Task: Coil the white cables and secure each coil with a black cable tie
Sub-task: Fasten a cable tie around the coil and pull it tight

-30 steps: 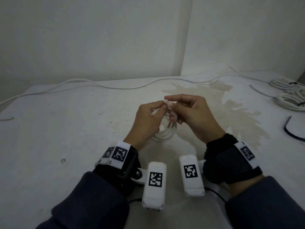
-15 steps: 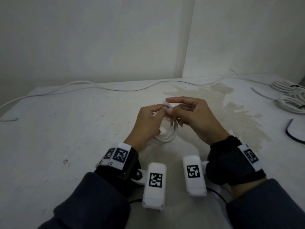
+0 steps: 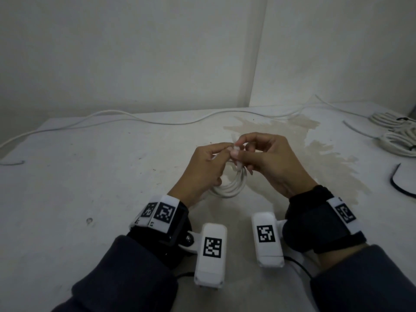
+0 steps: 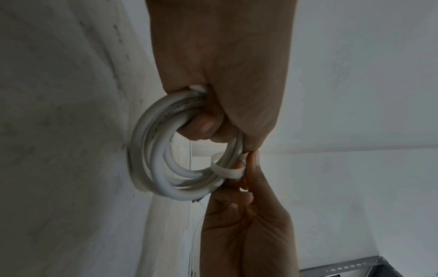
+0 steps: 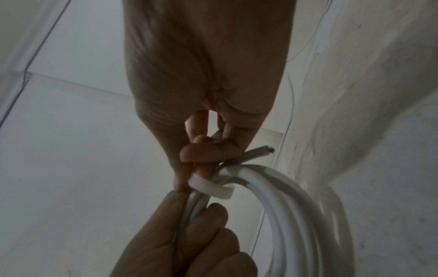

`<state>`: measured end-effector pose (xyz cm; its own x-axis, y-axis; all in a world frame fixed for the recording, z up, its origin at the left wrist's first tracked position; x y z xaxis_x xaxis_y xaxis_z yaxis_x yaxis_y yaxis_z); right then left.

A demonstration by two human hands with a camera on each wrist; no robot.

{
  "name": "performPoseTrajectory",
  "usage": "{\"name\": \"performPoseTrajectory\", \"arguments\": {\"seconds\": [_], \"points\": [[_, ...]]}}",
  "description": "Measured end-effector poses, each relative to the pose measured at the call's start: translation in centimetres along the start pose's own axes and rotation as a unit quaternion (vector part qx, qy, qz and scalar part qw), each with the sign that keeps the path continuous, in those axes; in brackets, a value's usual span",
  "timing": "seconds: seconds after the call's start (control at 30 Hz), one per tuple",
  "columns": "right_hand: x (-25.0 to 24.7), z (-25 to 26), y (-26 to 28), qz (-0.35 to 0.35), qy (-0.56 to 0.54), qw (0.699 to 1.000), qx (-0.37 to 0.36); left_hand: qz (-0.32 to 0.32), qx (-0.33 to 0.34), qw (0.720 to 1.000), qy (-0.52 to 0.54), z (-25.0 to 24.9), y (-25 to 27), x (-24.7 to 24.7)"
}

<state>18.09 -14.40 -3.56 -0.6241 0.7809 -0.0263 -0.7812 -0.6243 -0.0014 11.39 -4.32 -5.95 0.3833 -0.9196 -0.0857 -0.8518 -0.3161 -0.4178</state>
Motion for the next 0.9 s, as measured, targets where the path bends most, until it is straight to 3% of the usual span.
{"name": "performPoseTrajectory", "arguments": {"seconds": [0.27,0.37,0.43,0.53,0.7,0.8,0.9], "points": [[-1.5,-0.1,-0.1,-0.086,0.04,0.995,0.013,-0.019,-0.038,0.996,0.083,0.8,0.4,0.5],[-0.9,-1.2,-0.4,-0.06,0.045,0.995,0.068,-0.007,-0.047,0.995,0.088,0.8,0.5,1.1],[-0.9,-0.9,-0.2,-0.07,0.04,0.996,0.048,-0.003,-0.055,0.995,0.087,1.0,0.5,1.3],[-1.8,-0.1,0.2,-0.119,0.036,0.992,0.003,0.011,-0.084,0.992,0.096,1.6,0.8,1.8],[-5.6,-0.5,0.6,-0.23,-0.046,0.972,0.007,0.066,-0.138,0.983,0.102,2.2,1.4,3.8],[-5.3,-0.7,0.8,-0.219,-0.098,0.971,0.018,0.05,-0.144,0.984,0.088,2.7,1.3,3.5],[-3.8,-1.2,0.4,-0.15,-0.127,0.979,0.046,0.008,-0.139,0.988,0.06,3.2,1.2,2.3]]}}
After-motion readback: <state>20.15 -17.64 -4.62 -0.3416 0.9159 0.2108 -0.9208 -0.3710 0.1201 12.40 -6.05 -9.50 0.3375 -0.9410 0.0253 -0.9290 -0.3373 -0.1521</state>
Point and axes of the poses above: each hand's wrist, its own y-axis away from the middle knuckle, its own x-axis out of the palm, z = x × y, the point moved 10 cm from there along -y, towards the middle knuckle, and after that the axes turned 15 degrees about x, right-handed, at the moved point
